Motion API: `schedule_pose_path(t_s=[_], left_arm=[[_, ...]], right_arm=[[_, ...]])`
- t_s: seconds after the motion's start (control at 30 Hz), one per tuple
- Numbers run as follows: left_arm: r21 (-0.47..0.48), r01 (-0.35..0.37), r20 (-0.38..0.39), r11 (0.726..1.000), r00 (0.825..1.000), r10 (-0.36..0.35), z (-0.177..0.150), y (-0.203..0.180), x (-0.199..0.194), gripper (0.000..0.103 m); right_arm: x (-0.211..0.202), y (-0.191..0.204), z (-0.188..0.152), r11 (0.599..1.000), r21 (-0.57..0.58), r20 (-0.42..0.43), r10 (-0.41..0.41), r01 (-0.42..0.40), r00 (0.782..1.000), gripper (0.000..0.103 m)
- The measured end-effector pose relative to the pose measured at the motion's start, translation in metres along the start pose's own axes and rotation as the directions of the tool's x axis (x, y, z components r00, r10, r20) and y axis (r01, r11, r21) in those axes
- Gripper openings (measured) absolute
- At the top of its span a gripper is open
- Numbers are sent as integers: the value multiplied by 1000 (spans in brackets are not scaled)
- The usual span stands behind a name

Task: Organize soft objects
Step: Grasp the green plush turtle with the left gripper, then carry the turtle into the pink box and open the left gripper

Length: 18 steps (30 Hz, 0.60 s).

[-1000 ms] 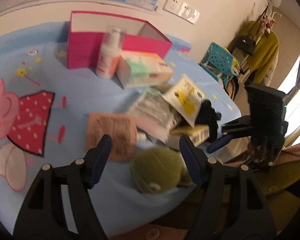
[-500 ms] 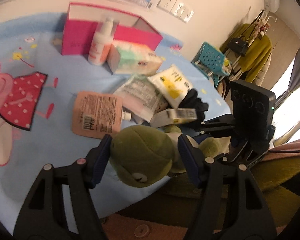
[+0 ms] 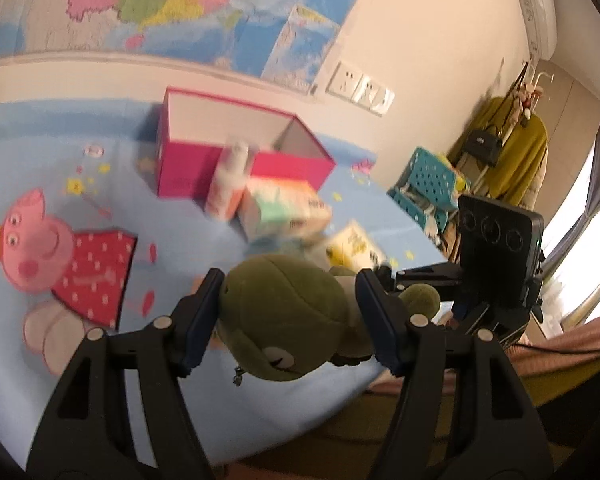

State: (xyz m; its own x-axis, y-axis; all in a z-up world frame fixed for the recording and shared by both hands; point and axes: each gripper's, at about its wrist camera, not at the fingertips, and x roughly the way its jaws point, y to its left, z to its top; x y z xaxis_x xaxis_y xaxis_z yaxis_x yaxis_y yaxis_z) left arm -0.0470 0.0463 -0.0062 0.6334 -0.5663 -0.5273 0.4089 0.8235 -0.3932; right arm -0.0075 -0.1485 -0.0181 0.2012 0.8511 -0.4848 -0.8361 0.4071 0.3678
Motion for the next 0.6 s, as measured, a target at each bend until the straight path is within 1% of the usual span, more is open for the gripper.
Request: schedule_pose_path(t_s=[0.17, 0.2, 0.27, 0.4, 0.47, 0.53, 0.6], left_arm=[[19, -8, 29, 1000, 1000, 8, 35, -2, 21, 68], [25, -11, 32, 1000, 999, 10, 47, -2, 27, 68], [35, -17, 43, 999, 999, 15, 62, -4, 35, 68], [48, -27, 64, 998, 998, 24, 97, -1, 49, 68], [49, -42, 74, 998, 997, 39, 118, 3, 60, 68], [43, -55, 76, 998, 996, 52, 132, 7, 69, 68], [38, -82, 80, 996, 994, 79, 151, 14, 83, 68]], right_arm=[[-17, -17, 25, 998, -10, 50, -61, 61, 997, 41], [-19, -22, 31, 997, -14, 58, -74, 75, 996, 41], [-26, -30, 45, 994, -24, 83, -108, 110, 991, 41], [-37, -50, 72, 988, -37, 120, -144, 150, 982, 41], [-38, -64, 89, 985, -35, 134, -162, 168, 978, 41], [-36, -76, 104, 983, -35, 136, -174, 180, 975, 41], [-35, -93, 119, 978, -30, 140, -199, 205, 970, 41]])
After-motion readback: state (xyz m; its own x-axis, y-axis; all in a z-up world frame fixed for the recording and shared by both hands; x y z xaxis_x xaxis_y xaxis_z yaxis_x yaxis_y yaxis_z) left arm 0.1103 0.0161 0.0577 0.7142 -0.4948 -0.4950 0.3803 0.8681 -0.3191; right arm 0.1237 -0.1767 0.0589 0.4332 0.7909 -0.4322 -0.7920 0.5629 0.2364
